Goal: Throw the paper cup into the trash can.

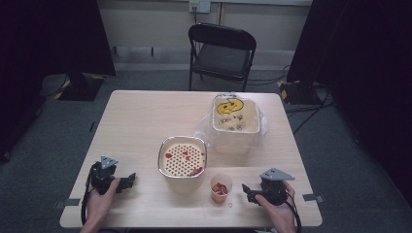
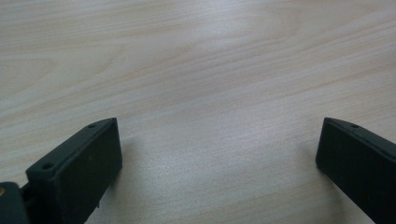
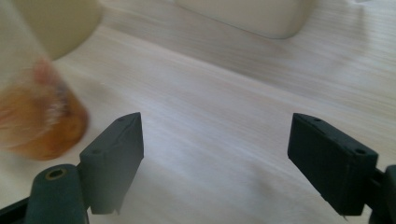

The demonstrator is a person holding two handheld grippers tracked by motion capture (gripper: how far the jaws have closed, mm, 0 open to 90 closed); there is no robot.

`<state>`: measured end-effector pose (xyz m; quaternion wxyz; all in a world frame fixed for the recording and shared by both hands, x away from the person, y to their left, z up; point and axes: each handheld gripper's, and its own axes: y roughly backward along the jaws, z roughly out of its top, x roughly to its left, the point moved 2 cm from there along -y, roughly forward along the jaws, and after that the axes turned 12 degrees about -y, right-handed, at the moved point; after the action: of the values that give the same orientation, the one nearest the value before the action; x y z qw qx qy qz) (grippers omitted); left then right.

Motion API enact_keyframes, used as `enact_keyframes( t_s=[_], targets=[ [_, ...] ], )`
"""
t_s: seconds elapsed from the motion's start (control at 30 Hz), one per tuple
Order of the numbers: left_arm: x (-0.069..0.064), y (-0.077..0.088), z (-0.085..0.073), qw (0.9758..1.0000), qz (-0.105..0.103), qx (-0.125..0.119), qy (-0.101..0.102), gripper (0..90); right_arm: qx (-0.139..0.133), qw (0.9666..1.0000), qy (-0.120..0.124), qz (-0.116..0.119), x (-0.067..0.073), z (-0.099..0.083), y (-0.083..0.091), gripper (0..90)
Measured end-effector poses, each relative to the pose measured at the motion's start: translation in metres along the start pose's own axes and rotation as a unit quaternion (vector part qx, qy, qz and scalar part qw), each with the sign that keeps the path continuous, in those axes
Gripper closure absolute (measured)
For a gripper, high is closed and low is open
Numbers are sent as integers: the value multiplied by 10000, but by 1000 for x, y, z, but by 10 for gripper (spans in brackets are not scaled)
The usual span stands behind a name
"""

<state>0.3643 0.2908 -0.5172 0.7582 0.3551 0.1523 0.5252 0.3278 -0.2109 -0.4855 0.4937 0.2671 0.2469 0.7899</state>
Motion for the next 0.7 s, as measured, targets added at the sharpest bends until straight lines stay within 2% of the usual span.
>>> enact_keyframes(
  t_s=[0.13,0.17,0.23,0.27,0.37,0.43,0.47,0.5,0.57,0.63,0.7],
  targets=[
    [0,0,0,10000,-4,0,-7,0,27,9998,110,154,12,-3,6,194],
    [0,0,0,10000,0,1,-1,0,54,9995,187,268,19,-7,11,194],
    [0,0,0,10000,0,1,0,0,62,9993,202,299,21,-9,12,193],
    [0,0,0,10000,-1,1,0,0,91,9986,255,449,28,-13,16,193],
    [0,0,0,10000,-4,3,-8,0,127,9980,303,544,34,-16,17,193],
    [0,0,0,10000,0,1,0,0,122,9967,350,729,42,-18,19,192],
    [0,0,0,10000,-3,2,-8,0,108,9961,381,789,45,-18,19,191],
    [0,0,0,10000,0,3,-4,0,106,9945,427,949,55,-16,17,188],
    [0,0,0,10000,-4,1,-6,0,101,9943,424,977,57,-15,15,188],
    [0,0,0,10000,-3,3,-10,0,125,9930,385,1112,64,-11,9,190],
    [0,0,0,10000,0,0,0,0,172,9923,460,1134,68,-9,3,187]
  ],
)
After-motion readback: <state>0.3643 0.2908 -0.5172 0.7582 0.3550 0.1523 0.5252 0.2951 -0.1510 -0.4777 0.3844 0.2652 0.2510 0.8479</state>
